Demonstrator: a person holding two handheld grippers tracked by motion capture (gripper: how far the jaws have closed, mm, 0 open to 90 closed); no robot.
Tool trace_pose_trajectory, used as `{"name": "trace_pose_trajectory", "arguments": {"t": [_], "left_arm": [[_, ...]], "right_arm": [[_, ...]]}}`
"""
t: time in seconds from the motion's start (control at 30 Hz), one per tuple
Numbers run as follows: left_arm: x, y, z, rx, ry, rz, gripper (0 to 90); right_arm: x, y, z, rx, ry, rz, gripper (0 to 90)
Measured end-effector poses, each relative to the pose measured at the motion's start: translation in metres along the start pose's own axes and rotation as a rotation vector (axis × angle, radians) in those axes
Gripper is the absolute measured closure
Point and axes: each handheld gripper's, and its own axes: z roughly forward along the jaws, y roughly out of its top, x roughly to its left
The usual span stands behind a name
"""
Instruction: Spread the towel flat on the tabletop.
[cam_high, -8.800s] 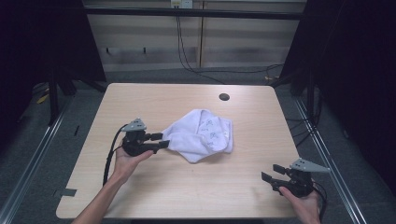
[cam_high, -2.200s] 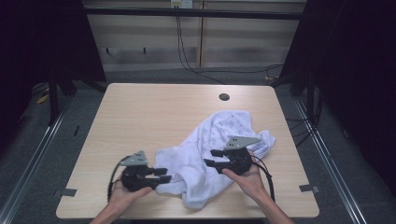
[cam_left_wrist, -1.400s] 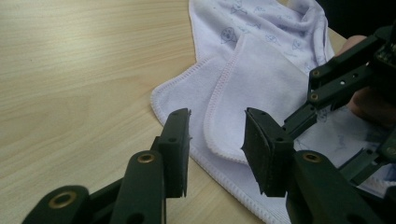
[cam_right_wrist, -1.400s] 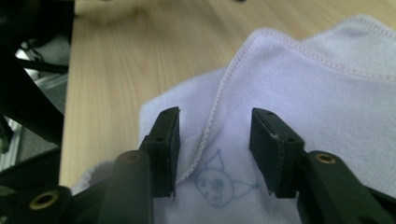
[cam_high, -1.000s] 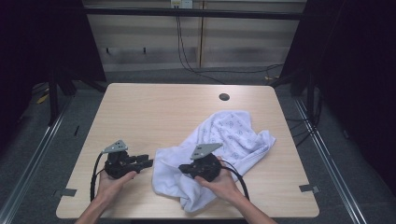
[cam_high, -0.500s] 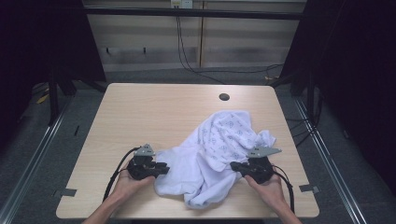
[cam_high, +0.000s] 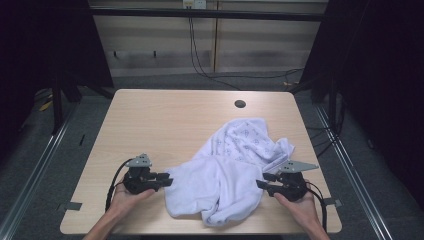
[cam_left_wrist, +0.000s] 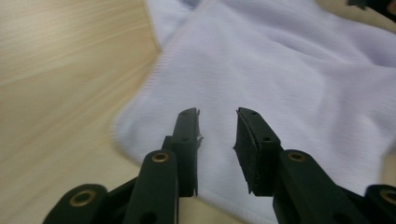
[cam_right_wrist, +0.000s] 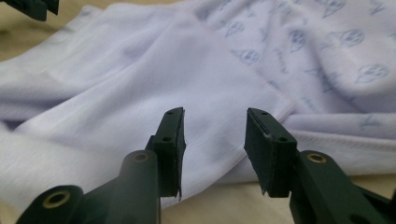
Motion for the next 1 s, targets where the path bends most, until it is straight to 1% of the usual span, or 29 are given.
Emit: {"name": "trace_pose_trajectory", "arguments": {"t": [0.03, 0.07, 0.1, 0.13, 0.17, 0.2, 0.23, 0.27, 0.3, 0.33, 0.37, 0.4, 0.5, 0.57, 0.63, 0.67, 0.7, 0.77, 0.8, 0.83, 0.87, 0.9, 0.93, 0.97, 1.0], "left_arm": [[0.006, 0.001, 0.0, -0.003, 0.012, -0.011, 66.8], [0.012, 0.003, 0.0, -0.01, 0.033, -0.017, 65.8], [0.018, 0.005, 0.0, -0.028, 0.04, -0.029, 65.2], [0.024, 0.007, 0.0, -0.048, 0.033, -0.052, 65.2], [0.029, 0.01, 0.002, -0.032, 0.032, -0.063, 65.2], [0.033, 0.012, 0.004, -0.031, 0.044, -0.056, 64.4], [0.037, 0.012, 0.005, -0.053, 0.042, -0.077, 64.4], [0.041, 0.011, 0.007, -0.057, 0.032, -0.098, 64.3], [0.042, 0.01, 0.009, -0.047, 0.028, -0.098, 63.4], [0.042, 0.009, 0.009, -0.035, 0.025, -0.091, 62.7], [0.041, 0.009, 0.01, -0.031, 0.022, -0.086, 61.2], [0.04, 0.009, 0.01, -0.027, 0.029, -0.075, 57.4], [0.039, 0.008, 0.013, -0.018, 0.033, -0.057, 55.5], [0.036, 0.007, 0.014, -0.003, 0.032, -0.04, 54.0], [0.032, 0.007, 0.018, 0.026, 0.027, -0.024, 52.9], [0.031, 0.007, 0.02, 0.039, 0.024, -0.017, 52.5], [0.028, 0.006, 0.021, 0.052, 0.023, 0.0, 52.3], [0.025, 0.006, 0.022, 0.061, 0.016, 0.011, 52.2], [0.023, 0.006, 0.022, 0.065, 0.01, 0.019, 52.5], [0.022, 0.005, 0.021, 0.071, 0.008, 0.032, 54.3], [0.021, 0.005, 0.021, 0.077, 0.004, 0.047, 57.2], [0.02, 0.004, 0.02, 0.082, -0.006, 0.051, 61.8], [0.019, 0.003, 0.02, 0.089, -0.019, 0.061, 69.2], [0.017, 0.002, 0.02, 0.098, -0.03, 0.077, 77.1], [0.016, 0.001, 0.02, 0.11, -0.057, 0.095, 84.6]], "right_arm": [[-0.002, 0.002, 0.001, -0.008, -0.01, 0.006, 57.1], [-0.005, 0.005, 0.001, -0.007, -0.014, -0.003, 57.2], [-0.009, 0.007, 0.002, -0.008, -0.02, -0.006, 57.8], [-0.014, 0.01, 0.003, -0.01, -0.022, 0.0, 58.2], [-0.019, 0.013, 0.007, -0.002, -0.023, 0.001, 58.2], [-0.024, 0.016, 0.012, 0.012, -0.031, -0.003, 57.9], [-0.028, 0.019, 0.018, 0.024, -0.048, 0.0, 57.6], [-0.032, 0.02, 0.025, 0.035, -0.051, 0.001, 57.4], [-0.035, 0.021, 0.033, 0.041, -0.051, 0.007, 56.7], [-0.037, 0.021, 0.039, 0.046, -0.058, 0.016, 55.5], [-0.037, 0.02, 0.044, 0.059, -0.056, 0.012, 55.2], [-0.037, 0.017, 0.05, 0.085, -0.05, -0.003, 53.1], [-0.036, 0.016, 0.053, 0.092, -0.05, -0.012, 52.1], [-0.035, 0.015, 0.054, 0.098, -0.06, -0.02, 51.0], [-0.033, 0.013, 0.056, 0.103, -0.064, -0.031, 51.5], [-0.031, 0.011, 0.058, 0.119, -0.07, -0.03, 52.3], [-0.03, 0.011, 0.059, 0.111, -0.079, -0.046, 52.9], [-0.028, 0.011, 0.058, 0.116, -0.084, -0.051, 59.2], [-0.028, 0.011, 0.058, 0.11, -0.088, -0.054, 64.1], [-0.027, 0.011, 0.057, 0.112, -0.086, -0.05, 68.4], [-0.027, 0.011, 0.057, 0.112, -0.081, -0.052, 70.1], [-0.026, 0.011, 0.057, 0.113, -0.08, -0.053, 74.1], [-0.026, 0.011, 0.058, 0.106, -0.072, -0.075, 78.7], [-0.024, 0.011, 0.057, 0.111, -0.076, -0.072, 82.0], [-0.023, 0.012, 0.057, 0.111, -0.071, -0.075, 83.5]]}}
